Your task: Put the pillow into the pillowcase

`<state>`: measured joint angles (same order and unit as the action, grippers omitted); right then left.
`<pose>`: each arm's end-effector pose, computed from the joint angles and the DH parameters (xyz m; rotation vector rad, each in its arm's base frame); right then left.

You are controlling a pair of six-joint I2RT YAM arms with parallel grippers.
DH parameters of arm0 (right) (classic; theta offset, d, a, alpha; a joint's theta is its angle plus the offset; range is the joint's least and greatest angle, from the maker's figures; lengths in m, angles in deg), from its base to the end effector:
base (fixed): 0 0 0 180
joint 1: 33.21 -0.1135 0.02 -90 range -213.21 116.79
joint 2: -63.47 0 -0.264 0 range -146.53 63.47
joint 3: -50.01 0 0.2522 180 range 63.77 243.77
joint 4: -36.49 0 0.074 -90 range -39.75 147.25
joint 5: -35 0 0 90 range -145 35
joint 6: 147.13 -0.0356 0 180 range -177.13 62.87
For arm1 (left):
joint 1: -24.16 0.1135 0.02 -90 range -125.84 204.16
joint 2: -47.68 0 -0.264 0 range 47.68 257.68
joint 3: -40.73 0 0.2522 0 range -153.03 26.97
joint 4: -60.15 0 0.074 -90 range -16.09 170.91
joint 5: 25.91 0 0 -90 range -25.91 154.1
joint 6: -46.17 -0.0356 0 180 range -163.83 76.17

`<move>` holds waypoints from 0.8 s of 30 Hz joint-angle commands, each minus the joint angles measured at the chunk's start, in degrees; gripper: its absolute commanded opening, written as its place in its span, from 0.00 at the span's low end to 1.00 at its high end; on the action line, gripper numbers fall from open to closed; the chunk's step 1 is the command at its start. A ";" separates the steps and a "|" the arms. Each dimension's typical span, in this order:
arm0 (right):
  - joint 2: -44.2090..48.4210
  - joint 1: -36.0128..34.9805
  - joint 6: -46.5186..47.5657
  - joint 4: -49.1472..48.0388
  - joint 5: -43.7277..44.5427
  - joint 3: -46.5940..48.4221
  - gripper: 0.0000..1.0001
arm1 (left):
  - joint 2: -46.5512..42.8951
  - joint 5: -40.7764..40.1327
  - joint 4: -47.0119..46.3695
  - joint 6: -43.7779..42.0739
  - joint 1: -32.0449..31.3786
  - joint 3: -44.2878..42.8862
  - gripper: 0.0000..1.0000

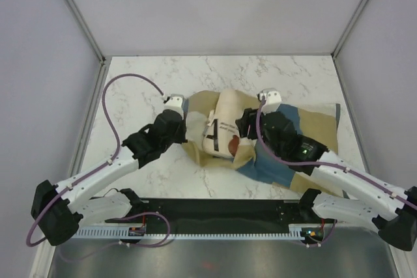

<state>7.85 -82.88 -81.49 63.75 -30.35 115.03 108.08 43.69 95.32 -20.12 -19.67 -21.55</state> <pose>0.1543 0.1588 0.3400 -0.1186 1.8785 0.4908 0.1755 -0.1513 0.2924 0.1674 2.1209 -0.3185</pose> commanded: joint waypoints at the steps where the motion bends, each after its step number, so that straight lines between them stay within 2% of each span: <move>1: 1.82 -0.34 -7.98 -4.99 -5.40 -6.69 0.66 | -1.08 -2.99 -3.73 12.58 4.36 8.59 0.02; 2: 2.26 -0.25 -8.33 -4.01 -5.22 -8.18 0.69 | -0.99 -0.80 -4.70 14.77 5.07 10.61 0.02; 4: 3.75 -0.25 -8.51 -2.52 -5.31 -9.51 0.72 | -0.73 -1.47 -6.38 16.28 6.04 15.00 0.02; 9: 5.52 -0.34 -8.42 -1.63 -4.61 -11.63 0.73 | -1.42 -1.48 -8.05 19.18 7.10 21.07 0.02; 13: 3.06 -0.34 -8.16 0.99 -5.12 -10.22 0.75 | -3.01 -1.74 -7.36 19.45 7.10 23.02 0.02; 15: 2.18 -0.34 -8.95 2.14 -5.74 -9.96 0.79 | -4.23 -2.97 -5.60 19.80 7.18 23.20 0.05; 18: 2.44 -0.25 -10.27 3.73 -7.06 -10.75 0.79 | -7.04 -5.78 -2.26 20.42 7.18 22.68 0.19; 19: 2.53 -0.34 -10.44 3.82 -7.67 -11.01 0.79 | -7.83 -7.01 -1.64 20.59 7.18 22.50 0.39; 21: 2.01 -0.34 -9.75 3.56 -10.92 -10.75 0.79 | -9.07 -8.24 0.65 20.68 7.18 21.28 0.67; 22: 1.39 -0.51 -9.13 3.47 -11.72 -10.31 0.79 | -9.51 -9.03 1.43 20.51 7.18 20.66 0.87; 24: -1.50 -1.30 -6.86 3.73 -12.16 -7.95 0.80 | -9.34 -9.04 2.75 18.76 7.18 18.47 0.95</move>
<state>8.62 -83.23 -90.04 67.77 -39.53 104.00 99.32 39.15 95.61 -1.41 -12.81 0.99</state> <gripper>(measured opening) 0.794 0.920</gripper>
